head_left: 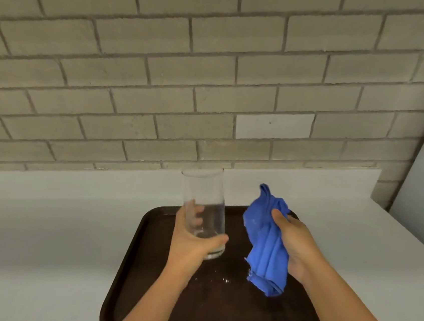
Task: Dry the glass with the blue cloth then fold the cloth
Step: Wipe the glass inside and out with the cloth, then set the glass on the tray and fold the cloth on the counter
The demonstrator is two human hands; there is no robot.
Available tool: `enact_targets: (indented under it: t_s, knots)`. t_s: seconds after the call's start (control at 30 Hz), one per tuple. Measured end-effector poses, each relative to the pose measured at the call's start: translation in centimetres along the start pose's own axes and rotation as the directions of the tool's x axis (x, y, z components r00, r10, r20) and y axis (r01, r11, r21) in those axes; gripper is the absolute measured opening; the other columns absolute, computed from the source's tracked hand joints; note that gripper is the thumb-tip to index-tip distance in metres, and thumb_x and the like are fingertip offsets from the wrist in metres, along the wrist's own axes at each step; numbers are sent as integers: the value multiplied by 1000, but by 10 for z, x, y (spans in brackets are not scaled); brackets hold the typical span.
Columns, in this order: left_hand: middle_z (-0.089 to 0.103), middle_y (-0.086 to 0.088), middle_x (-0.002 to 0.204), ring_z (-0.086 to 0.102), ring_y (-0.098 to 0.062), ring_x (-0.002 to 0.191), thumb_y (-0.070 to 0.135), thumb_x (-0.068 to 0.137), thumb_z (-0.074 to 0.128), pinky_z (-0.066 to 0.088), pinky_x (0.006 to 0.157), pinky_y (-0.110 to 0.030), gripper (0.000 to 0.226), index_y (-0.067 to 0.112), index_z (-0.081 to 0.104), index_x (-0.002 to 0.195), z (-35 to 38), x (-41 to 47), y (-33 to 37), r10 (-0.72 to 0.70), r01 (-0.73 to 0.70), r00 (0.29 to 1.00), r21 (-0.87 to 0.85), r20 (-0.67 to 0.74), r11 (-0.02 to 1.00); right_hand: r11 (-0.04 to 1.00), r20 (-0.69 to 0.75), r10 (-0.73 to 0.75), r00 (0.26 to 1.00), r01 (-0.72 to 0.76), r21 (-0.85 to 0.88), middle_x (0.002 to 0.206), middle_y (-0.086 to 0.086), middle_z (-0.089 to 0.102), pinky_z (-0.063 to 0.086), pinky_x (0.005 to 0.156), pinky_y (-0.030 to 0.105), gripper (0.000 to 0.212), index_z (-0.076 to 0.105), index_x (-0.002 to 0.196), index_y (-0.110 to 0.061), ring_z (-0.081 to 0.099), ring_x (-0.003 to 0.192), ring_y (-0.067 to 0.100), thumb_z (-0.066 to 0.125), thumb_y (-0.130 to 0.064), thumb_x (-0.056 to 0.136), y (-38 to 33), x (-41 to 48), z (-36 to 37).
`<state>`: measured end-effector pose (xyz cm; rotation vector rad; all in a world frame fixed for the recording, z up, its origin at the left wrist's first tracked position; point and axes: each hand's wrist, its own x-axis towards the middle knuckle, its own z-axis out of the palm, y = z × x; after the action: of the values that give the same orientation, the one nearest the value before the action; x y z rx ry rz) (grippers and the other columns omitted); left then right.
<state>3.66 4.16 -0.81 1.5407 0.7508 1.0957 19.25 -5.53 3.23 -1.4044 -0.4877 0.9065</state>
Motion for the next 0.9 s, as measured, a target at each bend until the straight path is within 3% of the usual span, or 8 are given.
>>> enact_targets:
  t_s: [0.1, 0.2, 0.37, 0.67, 0.77, 0.83, 0.9]
  knots:
    - [53, 12, 114, 58, -4, 102, 5, 48, 86, 50, 70, -10, 82, 45, 41, 103, 10, -9, -22, -14, 15, 1000, 46, -9, 999, 992, -25, 33, 999, -30, 125, 82, 11, 67, 48, 58, 32, 23, 60, 89, -10, 64, 72, 22, 46, -28, 91, 2, 3, -10]
    - [52, 12, 115, 52, -5, 109, 6, 44, 87, 46, 84, -16, 88, 44, 38, 106, 16, -8, -39, -32, 34, 999, 65, -18, 997, 976, -36, 72, 997, -63, 207, 85, 13, 68, 49, 60, 36, 29, 60, 99, -8, 65, 76, 26, 46, -33, 90, 4, 5, -21]
    - [50, 17, 117, 49, -3, 113, 7, 44, 86, 43, 81, -8, 93, 30, 37, 120, 23, 0, -62, -53, 53, 999, 111, -8, 992, 943, -30, 102, 994, -87, 321, 58, 7, 73, 51, 52, 37, 31, 61, 90, -9, 70, 57, 24, 47, -36, 90, 8, 9, -40]
    - [49, 22, 114, 48, 6, 110, 12, 41, 87, 42, 76, 2, 96, 31, 36, 121, 36, 14, -81, -72, 71, 997, 102, 10, 992, 909, -1, 109, 994, -99, 405, 64, 10, 74, 51, 57, 42, 31, 62, 89, -10, 69, 63, 27, 48, -37, 88, 6, 12, -44]
    - [48, 23, 114, 47, 8, 110, 15, 41, 87, 41, 76, 3, 94, 43, 34, 114, 36, 14, -82, -61, 57, 998, 112, 29, 992, 910, -16, 95, 995, -80, 406, 65, 10, 74, 50, 61, 43, 30, 63, 89, -9, 67, 71, 28, 48, -36, 88, 6, 12, -42]
    - [44, 25, 119, 46, 8, 112, 17, 40, 87, 43, 79, -1, 98, 52, 30, 112, 35, 11, -77, -61, 55, 997, 120, 47, 991, 916, -17, 87, 996, -73, 395, 64, 10, 74, 50, 62, 42, 30, 63, 88, -9, 68, 69, 27, 48, -35, 88, 5, 11, -40]
    - [37, 17, 131, 41, -3, 122, 18, 38, 89, 43, 95, -18, 111, 45, 26, 126, 32, 7, -68, -76, 73, 997, 127, 18, 989, 931, -25, 72, 997, -58, 361, 62, 8, 74, 49, 61, 40, 30, 63, 87, -9, 70, 61, 24, 47, -35, 89, 5, 8, -39]
